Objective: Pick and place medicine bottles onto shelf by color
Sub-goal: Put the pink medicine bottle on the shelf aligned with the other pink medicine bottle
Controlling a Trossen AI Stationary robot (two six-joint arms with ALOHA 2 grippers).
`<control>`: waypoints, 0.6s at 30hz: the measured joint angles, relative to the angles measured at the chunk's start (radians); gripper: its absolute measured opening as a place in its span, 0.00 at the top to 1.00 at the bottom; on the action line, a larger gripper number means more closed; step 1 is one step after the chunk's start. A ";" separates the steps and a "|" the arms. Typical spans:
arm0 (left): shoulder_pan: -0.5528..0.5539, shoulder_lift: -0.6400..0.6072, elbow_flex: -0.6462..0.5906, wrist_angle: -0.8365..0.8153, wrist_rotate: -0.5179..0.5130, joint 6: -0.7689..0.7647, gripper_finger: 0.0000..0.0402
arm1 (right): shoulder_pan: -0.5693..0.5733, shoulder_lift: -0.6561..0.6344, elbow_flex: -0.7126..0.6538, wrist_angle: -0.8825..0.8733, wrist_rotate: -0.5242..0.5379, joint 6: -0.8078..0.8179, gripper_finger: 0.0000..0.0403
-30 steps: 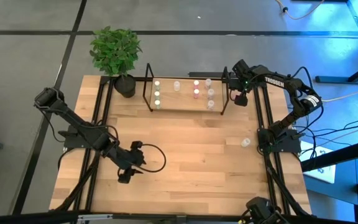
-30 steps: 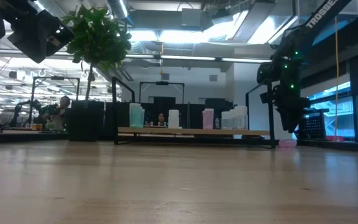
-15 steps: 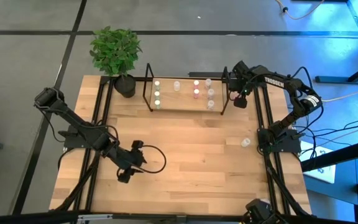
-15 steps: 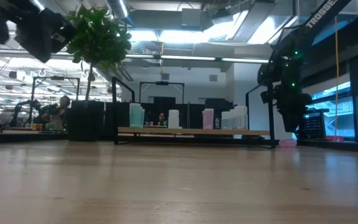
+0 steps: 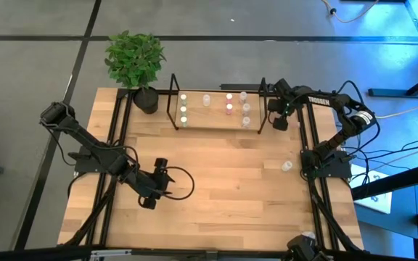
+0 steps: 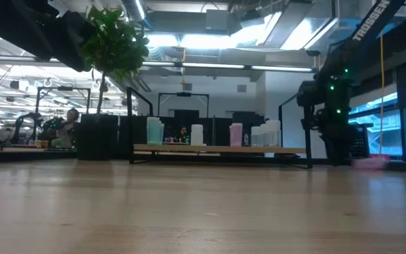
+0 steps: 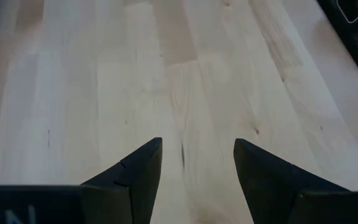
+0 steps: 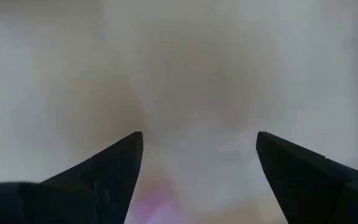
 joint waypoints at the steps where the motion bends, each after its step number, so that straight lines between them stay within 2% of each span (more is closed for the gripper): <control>1: 0.000 0.000 0.000 0.000 -0.001 0.000 0.52 | 0.000 0.000 0.001 0.006 0.001 -0.001 0.22; 10: 0.005 0.000 0.000 0.000 -0.003 0.000 0.52 | 0.014 -0.004 0.020 -0.059 0.009 -0.044 0.22; 14: 0.005 0.000 0.000 0.001 -0.034 -0.010 0.52 | 0.021 -0.029 0.100 -0.169 -0.001 0.030 0.22; 18: 0.005 0.000 0.000 0.001 -0.076 -0.041 0.52 | 0.020 -0.076 0.179 -0.296 -0.062 0.093 0.22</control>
